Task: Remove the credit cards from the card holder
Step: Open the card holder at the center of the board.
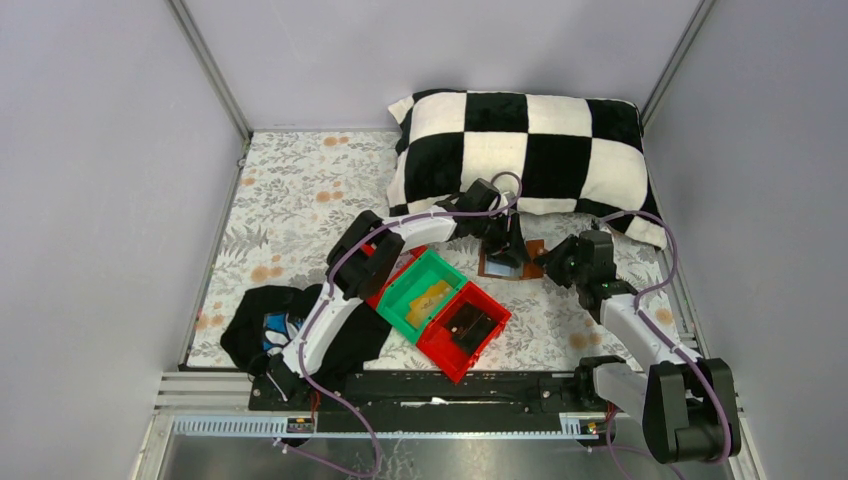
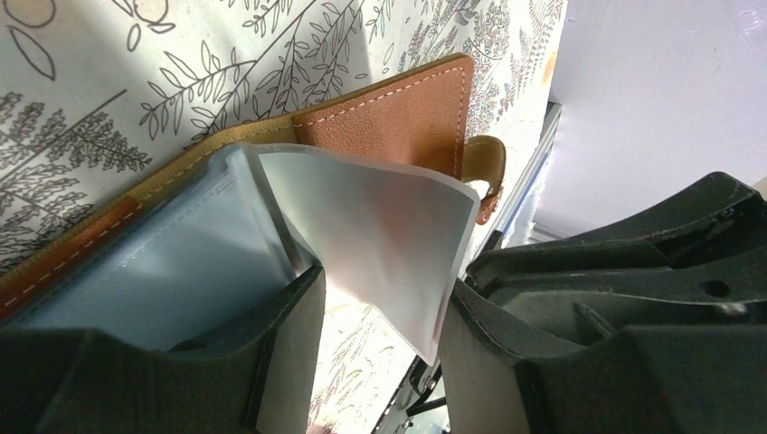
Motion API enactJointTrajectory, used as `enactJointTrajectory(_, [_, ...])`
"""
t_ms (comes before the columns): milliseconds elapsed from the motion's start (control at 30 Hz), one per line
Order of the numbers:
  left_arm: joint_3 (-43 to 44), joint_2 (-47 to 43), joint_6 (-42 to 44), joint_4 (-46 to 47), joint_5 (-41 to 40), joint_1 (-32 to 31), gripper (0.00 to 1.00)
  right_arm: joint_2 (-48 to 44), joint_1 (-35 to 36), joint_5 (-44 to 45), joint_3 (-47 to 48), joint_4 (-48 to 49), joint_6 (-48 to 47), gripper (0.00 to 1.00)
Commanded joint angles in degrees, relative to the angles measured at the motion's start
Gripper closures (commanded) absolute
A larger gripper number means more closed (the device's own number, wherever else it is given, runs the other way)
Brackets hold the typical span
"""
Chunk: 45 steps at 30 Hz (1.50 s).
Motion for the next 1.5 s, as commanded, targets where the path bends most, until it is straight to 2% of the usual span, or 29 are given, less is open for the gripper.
enactJointTrajectory(0, [-0.27, -1.36, -0.14, 2.92, 0.83, -0.12, 0.48, -1.82, -0.32, -4.19, 1.86, 3.01, 1.05, 0.74])
enactJointTrajectory(233, [2.5, -1.82, 0.38, 1.53, 0.13, 0.05, 0.48, -1.86, -0.32, -11.74, 2.36, 6.18, 1.82, 0.72])
enactJointTrajectory(400, [4.74, -1.65, -0.39, 2.0, 0.01, 0.3, 0.48, -2.25, -0.31, -12.03, 2.11, 5.22, 1.0, 0.72])
enactJointTrajectory(633, [3.73, -1.82, -2.28, 5.03, 1.44, 0.29, 0.46, -2.72, -0.65, -7.54, 2.93, 3.58, 1.39, 0.71])
enactJointTrajectory(867, [2.77, -1.17, -5.59, 10.16, 2.07, 0.23, 0.45, 0.19, -0.71, -10.77, 5.04, 4.74, 0.26, 0.71])
enactJointTrajectory(1067, [4.92, 2.03, -7.06, 10.39, 2.48, -0.03, 0.44, 3.52, -0.66, -12.59, 4.83, 6.2, -0.17, 0.71])
enactJointTrajectory(1267, [4.9, 3.4, -6.9, 10.14, 1.81, -0.21, 0.42, 7.27, -0.66, -11.24, 3.73, 8.22, -0.41, 0.72])
enactJointTrajectory(1467, [5.3, 2.09, -5.98, 9.23, 0.87, 0.21, 0.4, 8.57, -0.66, -3.55, 1.32, 5.75, -1.9, 0.76])
